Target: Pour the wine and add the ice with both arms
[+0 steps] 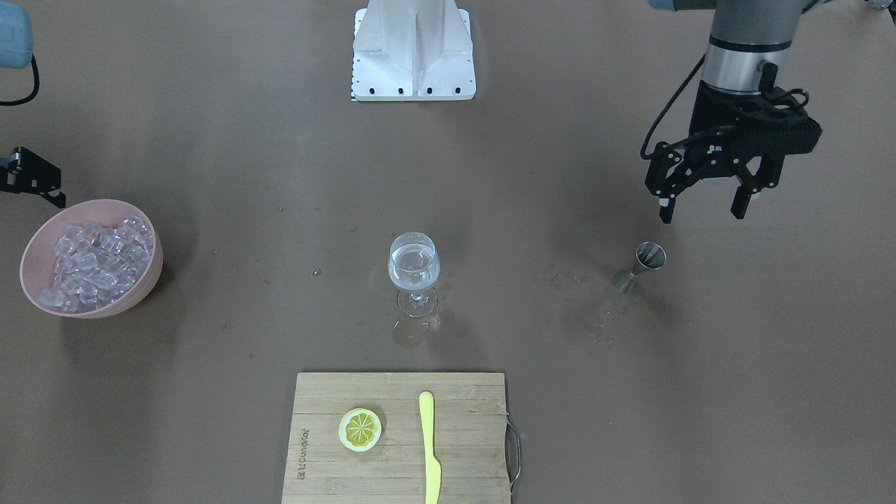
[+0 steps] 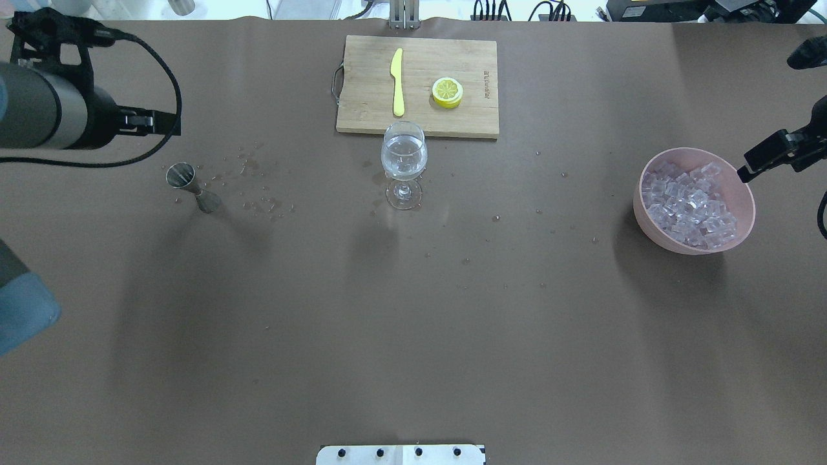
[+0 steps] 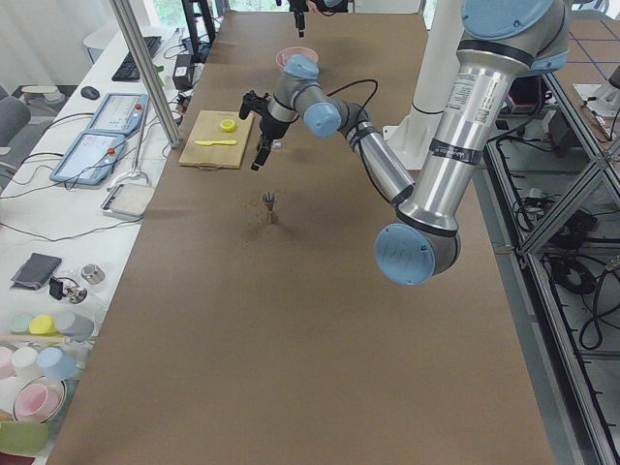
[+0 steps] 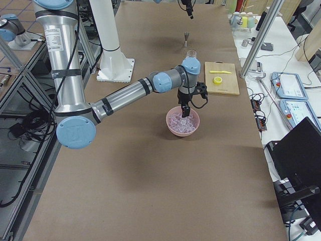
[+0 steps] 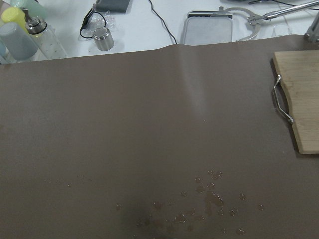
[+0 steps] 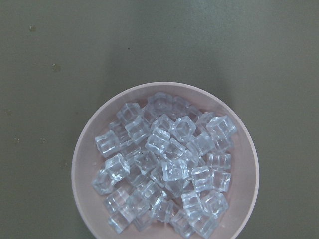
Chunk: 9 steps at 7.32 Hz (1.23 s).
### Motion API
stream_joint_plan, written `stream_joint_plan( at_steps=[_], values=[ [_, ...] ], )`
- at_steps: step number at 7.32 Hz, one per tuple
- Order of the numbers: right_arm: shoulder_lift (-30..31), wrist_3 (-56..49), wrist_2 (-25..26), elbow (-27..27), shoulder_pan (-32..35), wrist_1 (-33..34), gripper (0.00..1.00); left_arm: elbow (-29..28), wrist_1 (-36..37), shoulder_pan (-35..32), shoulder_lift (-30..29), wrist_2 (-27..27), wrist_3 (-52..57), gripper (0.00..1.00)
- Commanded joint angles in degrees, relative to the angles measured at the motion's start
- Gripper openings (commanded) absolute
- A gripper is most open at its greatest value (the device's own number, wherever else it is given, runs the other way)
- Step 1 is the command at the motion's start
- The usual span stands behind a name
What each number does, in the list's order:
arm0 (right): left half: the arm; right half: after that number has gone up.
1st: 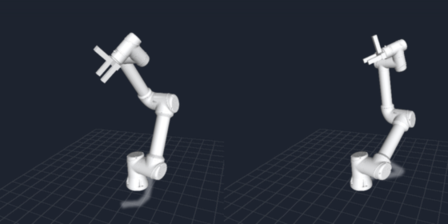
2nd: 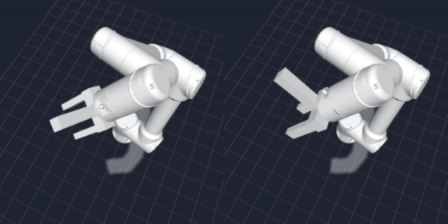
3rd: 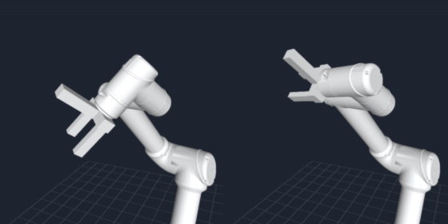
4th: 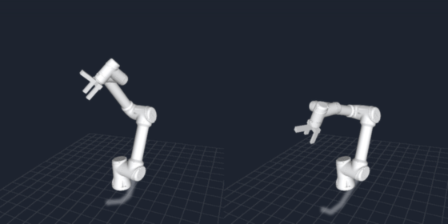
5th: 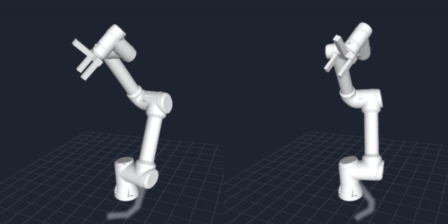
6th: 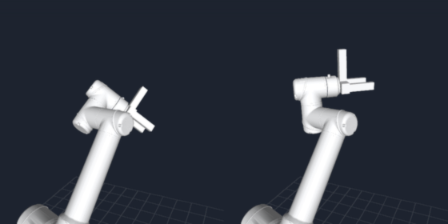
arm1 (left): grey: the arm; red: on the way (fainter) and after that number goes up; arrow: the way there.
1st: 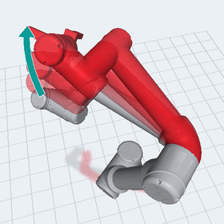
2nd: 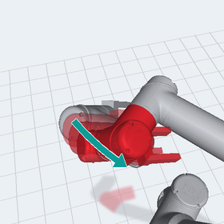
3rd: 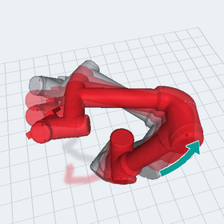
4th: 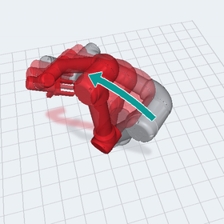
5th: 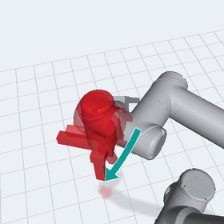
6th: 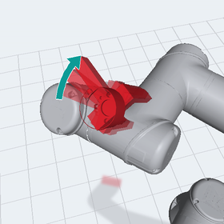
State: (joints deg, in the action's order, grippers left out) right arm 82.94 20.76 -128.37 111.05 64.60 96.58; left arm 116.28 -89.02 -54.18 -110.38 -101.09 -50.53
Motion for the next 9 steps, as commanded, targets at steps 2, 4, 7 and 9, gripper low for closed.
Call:
stream_joint_plan(
  at_steps=[2,4,7,9],
  values=[
    [-0.5,3.85,7.96,-7.56,-5.89,-13.46,1.0,-4.48,-0.01,-5.5,-1.94,-5.26,2.37,0.98],
    [-2.16,3.5,8.22,-11.81,-7.47,-14.84,1.0,-4.57,-0.01,-5.5,-1.94,-5.26,2.37,0.98],
    [-1.56,3.41,8.14,-11.56,-7.74,-14.49,0.98,-4.83,0.08,-5.68,-1.94,-5.26,2.37,0.98],
    [-1.12,3.41,8.22,-11.55,-8.18,-14.23,0.92,-4.83,0.08,-5.68,-1.94,-5.26,2.37,0.98]
  ],
)
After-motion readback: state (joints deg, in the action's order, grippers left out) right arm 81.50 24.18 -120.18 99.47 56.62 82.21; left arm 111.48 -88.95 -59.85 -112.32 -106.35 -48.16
